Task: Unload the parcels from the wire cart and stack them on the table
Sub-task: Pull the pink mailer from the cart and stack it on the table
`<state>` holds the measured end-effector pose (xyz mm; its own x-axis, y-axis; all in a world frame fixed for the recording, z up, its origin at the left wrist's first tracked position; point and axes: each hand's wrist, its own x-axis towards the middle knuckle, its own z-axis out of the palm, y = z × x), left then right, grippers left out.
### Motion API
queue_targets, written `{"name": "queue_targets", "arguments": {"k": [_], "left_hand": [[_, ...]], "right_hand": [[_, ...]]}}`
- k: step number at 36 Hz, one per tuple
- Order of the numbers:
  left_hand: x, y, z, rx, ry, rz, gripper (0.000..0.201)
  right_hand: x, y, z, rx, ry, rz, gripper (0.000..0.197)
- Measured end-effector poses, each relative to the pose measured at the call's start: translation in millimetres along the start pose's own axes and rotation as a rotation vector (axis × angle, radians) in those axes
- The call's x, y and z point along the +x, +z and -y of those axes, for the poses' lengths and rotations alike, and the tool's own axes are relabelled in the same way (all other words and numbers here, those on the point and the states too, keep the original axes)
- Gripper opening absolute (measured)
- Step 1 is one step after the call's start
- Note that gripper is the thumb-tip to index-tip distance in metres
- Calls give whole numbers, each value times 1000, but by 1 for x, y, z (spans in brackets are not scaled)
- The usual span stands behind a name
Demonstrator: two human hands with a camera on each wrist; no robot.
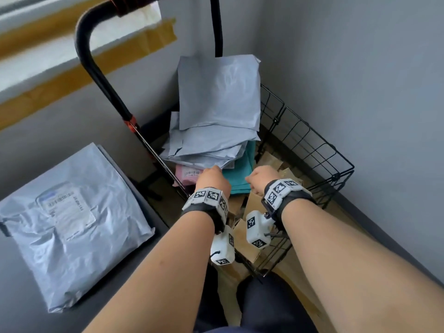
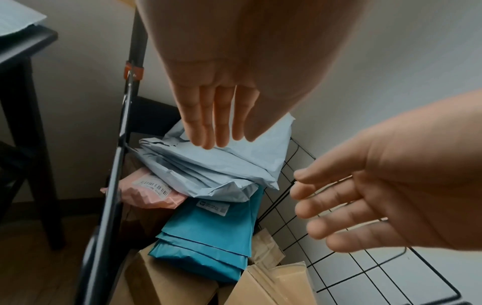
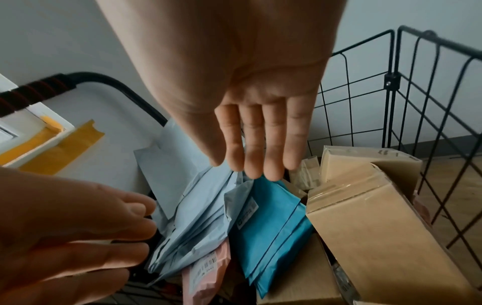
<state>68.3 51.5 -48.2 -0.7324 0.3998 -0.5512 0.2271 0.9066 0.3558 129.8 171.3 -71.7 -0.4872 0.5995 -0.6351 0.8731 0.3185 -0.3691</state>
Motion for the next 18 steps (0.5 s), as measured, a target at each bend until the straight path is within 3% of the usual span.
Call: {"name": "queue_targets", "arguments": {"k": [18], "left_hand": [[61,78,-16,-263,-524,-51,40]], "right_hand": [[130,22,10,-381,-227,333,27]]}}
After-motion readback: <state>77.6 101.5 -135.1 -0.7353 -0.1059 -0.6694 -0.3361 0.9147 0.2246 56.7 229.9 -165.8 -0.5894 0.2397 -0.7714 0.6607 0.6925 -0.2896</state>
